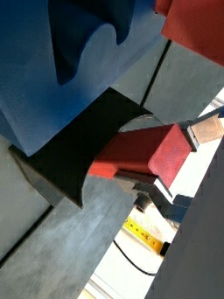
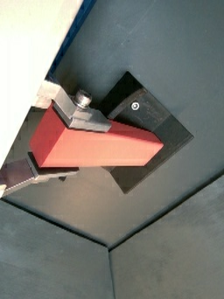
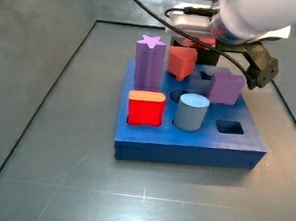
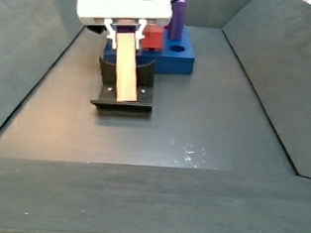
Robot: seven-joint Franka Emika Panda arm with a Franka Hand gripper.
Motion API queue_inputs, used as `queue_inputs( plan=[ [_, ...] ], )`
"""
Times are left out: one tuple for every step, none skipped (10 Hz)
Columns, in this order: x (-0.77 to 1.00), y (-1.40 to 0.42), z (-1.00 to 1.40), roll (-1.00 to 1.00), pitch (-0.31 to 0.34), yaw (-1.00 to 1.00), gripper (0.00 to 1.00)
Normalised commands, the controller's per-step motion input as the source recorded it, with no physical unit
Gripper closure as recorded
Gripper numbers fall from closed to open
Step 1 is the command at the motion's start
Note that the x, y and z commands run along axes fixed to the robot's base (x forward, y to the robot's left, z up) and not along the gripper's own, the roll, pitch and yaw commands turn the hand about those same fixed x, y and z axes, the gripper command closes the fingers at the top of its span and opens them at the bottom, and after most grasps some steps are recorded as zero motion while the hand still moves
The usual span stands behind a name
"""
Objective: Pick up the rectangle object. Move up. Place the rectangle object on the fixture. Regrasp the rectangle object. Move to above the board. Insert the rectangle object.
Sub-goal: Move to above the board.
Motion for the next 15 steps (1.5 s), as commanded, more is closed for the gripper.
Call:
queue_inputs(
  plan=[
    [-0.25, 0.03, 1.0, -0.33, 0.153, 0.21, 1.0],
    [-0.25, 0.03, 1.0, -0.34, 0.147, 0.2, 1.0],
    [-0.24, 0.03, 1.0, -0.28, 0.05, 0.19, 1.0],
    [-0.22, 0.03, 1.0, -0.21, -0.014, 0.18, 1.0],
    [-0.21, 0.03, 1.0, -0.13, -0.068, 0.14, 1.0],
    [-0.21, 0.03, 1.0, -0.1, -0.079, 0.11, 1.0],
    [-0.19, 0.02, 1.0, -0.07, -0.084, 0.06, 1.0],
    [-0.19, 0.02, 1.0, -0.05, -0.072, 0.02, 1.0],
    [-0.18, 0.02, 1.0, -0.05, -0.058, -0.01, 1.0],
    [-0.16, 0.02, 1.0, -0.05, -0.03, -0.03, 1.0],
    [-0.15, 0.02, 1.0, -0.05, -0.007, -0.04, 1.0],
    [-0.14, 0.01, 1.0, -0.05, 0.019, -0.04, 1.0],
    [-0.11, 0.0, 0.92, -0.05, 0.052, -0.04, 1.0],
    [-0.08, 0.0, 0.75, -0.05, 0.067, -0.02, 1.0],
    [-0.07, 0.0, 0.64, -0.05, 0.074, -0.02, 1.0]
  ],
)
